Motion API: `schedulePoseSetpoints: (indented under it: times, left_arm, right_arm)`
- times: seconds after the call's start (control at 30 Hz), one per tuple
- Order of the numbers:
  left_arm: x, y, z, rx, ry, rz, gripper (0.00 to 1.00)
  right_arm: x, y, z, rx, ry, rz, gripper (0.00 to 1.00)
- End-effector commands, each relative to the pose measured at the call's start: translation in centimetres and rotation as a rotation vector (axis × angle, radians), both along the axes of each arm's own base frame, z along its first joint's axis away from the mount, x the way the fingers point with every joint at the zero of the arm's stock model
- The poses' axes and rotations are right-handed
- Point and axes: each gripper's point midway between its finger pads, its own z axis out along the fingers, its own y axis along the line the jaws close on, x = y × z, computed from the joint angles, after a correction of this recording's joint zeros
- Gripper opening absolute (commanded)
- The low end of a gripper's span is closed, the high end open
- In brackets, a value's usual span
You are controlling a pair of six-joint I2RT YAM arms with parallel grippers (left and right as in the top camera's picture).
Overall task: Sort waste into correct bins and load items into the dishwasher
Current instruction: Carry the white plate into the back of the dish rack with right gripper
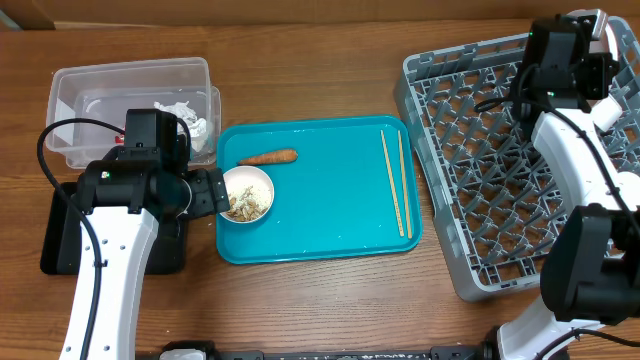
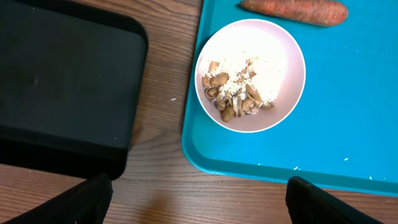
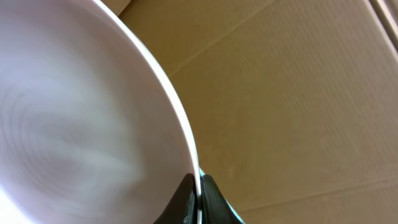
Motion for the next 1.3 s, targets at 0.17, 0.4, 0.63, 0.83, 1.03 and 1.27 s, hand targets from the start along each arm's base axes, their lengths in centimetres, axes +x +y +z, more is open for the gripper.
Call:
schedulePoseSetpoints:
  times: [0.17,0.4,0.63,0.83,1.03,1.27]
  left_arm:
    - [0.0,0.0,0.1,-0.014,-0.011,0.023,0.92]
    - [0.1,0.0,0.1,-0.013,-0.013,0.023,0.92]
    - [0.1,0.0,0.2,-0.013,-0.015,0.023,0.92]
    - [0.1,0.0,0.2,-0.013,-0.016,0.022,0.93]
    - [0.2,0.0,0.2,-0.013,-0.019,0.023,0.93]
    - [0.2,0.0,0.2,-0.013,-0.019,0.023,0.93]
  right_arm:
    - [0.8,1.1,-0.2,0.012,-0.026,0.017,0.04]
    - [0.4,1.6,1.6,-0.042,-0.093,-0.04,0.04]
    - [0.4,3.8,0.0,-0.001,-0.057,-0.002,0.04]
    - [-0.6,4.4,-2.6,0.088,-0.025,-0.003,0.04]
    - [-0.5,6.1,-3.6,0.126,0.007,0.038,0.04]
    - [0.4,10.5,-3.7,0.125,0.02,0.135,0.49]
